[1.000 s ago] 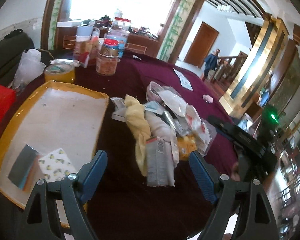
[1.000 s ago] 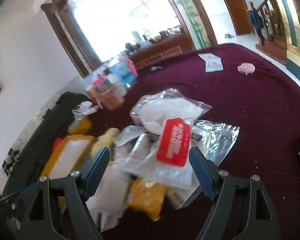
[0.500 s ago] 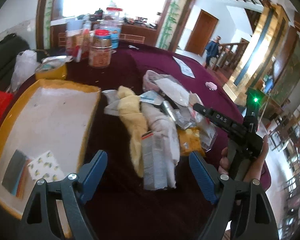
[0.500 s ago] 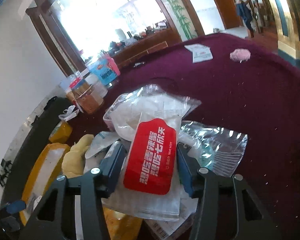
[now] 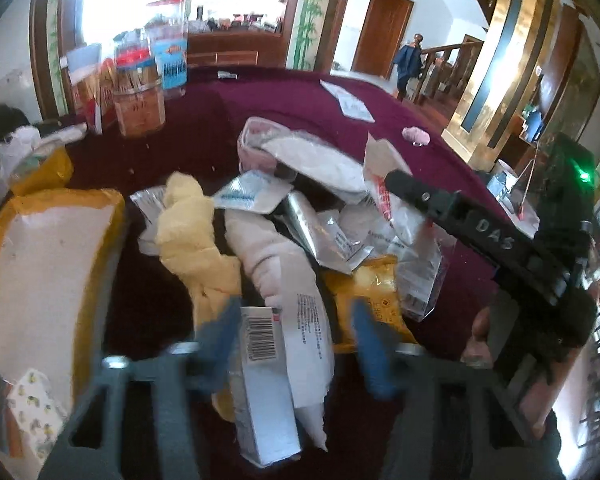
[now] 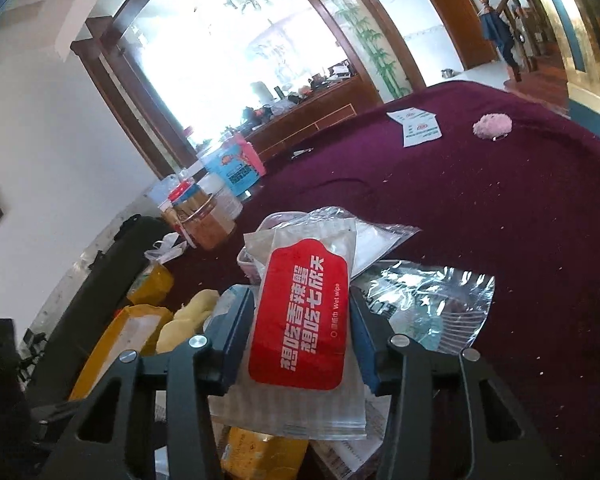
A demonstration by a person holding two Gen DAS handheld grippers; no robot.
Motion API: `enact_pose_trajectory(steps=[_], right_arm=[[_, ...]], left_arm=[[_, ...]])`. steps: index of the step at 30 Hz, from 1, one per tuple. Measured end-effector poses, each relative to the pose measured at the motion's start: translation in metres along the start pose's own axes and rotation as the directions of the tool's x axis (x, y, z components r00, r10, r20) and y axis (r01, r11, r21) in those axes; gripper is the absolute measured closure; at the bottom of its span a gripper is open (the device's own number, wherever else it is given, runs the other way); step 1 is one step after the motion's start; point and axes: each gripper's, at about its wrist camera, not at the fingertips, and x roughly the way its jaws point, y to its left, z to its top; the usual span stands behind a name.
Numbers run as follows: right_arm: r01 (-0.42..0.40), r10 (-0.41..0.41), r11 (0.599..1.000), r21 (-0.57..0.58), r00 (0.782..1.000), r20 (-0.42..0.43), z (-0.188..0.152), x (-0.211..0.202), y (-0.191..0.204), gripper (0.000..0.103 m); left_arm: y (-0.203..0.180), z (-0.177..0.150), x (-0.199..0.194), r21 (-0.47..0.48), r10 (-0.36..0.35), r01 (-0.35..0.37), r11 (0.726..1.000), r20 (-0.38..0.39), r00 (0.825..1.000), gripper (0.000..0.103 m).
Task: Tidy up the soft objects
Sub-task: 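Grasp the red-label wet wipes packet with the right tool, then carry the wet wipes packet to the tray and open the right tool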
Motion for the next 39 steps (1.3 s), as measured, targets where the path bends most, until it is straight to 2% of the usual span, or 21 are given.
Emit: enact_pose_trajectory(steps=[3, 5, 7, 9, 13, 17, 19, 23, 25, 27, 30, 33, 35, 36, 39], right_arm=[[-0.018, 0.018, 1.000, 0.007, 1.000, -0.014, -0.001, 0.003, 0.001, 0.057], [-0.024, 0.024, 1.000, 0.008, 1.000, -0.008, -0.002, 0.001, 0.001, 0.057], [-0.032, 0.032, 0.999, 0.009, 0.999, 0.002, -0.002, -0.001, 0.002, 0.057], [-0.035, 0.035, 0.999, 0.008, 0.999, 0.010, -0.002, -0.003, 0.002, 0.057], [-0.048, 0.048, 0.999, 0.012, 0.999, 0.022, -0.003, -0.006, 0.002, 0.057], [-0.067, 0.067, 0.998, -0.004, 0.997, 0.027, -0.003, -0.007, 0.006, 0.057], [-0.086, 0.087, 0.996, -0.022, 0.996, 0.037, -0.004, -0.010, 0.010, 0.057], [-0.126, 0.131, 0.988, -0.089, 0.990, 0.050, -0.006, -0.016, 0.024, 0.057], [-0.172, 0.179, 0.977, -0.127, 0.982, 0.053, -0.009, -0.021, 0.035, 0.057], [-0.224, 0.230, 0.966, -0.126, 0.972, 0.038, -0.012, -0.026, 0.048, 0.057], [-0.329, 0.328, 0.937, -0.120, 0.944, -0.024, -0.021, -0.031, 0.090, 0.057], [-0.378, 0.364, 0.911, -0.167, 0.925, -0.108, -0.032, -0.022, 0.137, 0.057], [-0.416, 0.384, 0.890, -0.188, 0.905, -0.184, -0.041, -0.003, 0.171, 0.057], [-0.416, 0.376, 0.889, -0.193, 0.902, -0.212, -0.045, 0.007, 0.182, 0.057], [-0.398, 0.339, 0.897, -0.191, 0.898, -0.279, -0.057, 0.039, 0.206, 0.057]], left_arm=[[-0.002, -0.001, 0.008, -0.005, -0.016, 0.016, 1.000, -0.032, 0.999, 0.084], [-0.006, -0.003, 0.006, 0.010, -0.012, 0.012, 1.000, -0.025, 1.000, 0.089], [-0.009, -0.007, 0.000, 0.020, -0.012, 0.012, 1.000, -0.004, 1.000, 0.100], [-0.006, -0.008, -0.005, -0.003, -0.031, 0.031, 1.000, -0.001, 1.000, 0.101], [0.007, -0.010, -0.024, -0.077, -0.122, 0.122, 0.989, 0.011, 0.992, 0.102], [0.029, -0.010, -0.050, -0.174, -0.222, 0.229, 0.958, 0.063, 0.973, 0.102], [0.041, -0.010, -0.066, -0.208, -0.244, 0.258, 0.943, 0.090, 0.966, 0.102], [0.074, -0.014, -0.100, -0.249, -0.197, 0.232, 0.940, 0.158, 0.968, 0.102], [0.096, -0.016, -0.112, -0.292, -0.174, 0.223, 0.930, 0.184, 0.967, 0.102], [0.120, -0.020, -0.123, -0.331, -0.152, 0.216, 0.919, 0.209, 0.966, 0.102], [0.153, -0.025, -0.136, -0.383, -0.095, 0.184, 0.905, 0.238, 0.966, 0.102], [0.180, -0.025, -0.145, -0.414, 0.004, 0.100, 0.905, 0.244, 0.970, 0.102], [0.190, -0.022, -0.149, -0.407, 0.110, -0.006, 0.914, 0.232, 0.967, 0.102], [0.195, -0.021, -0.149, -0.404, 0.166, -0.063, 0.913, 0.225, 0.960, 0.102], [0.207, -0.017, -0.136, -0.376, 0.259, -0.175, 0.910, 0.187, 0.948, 0.102]])
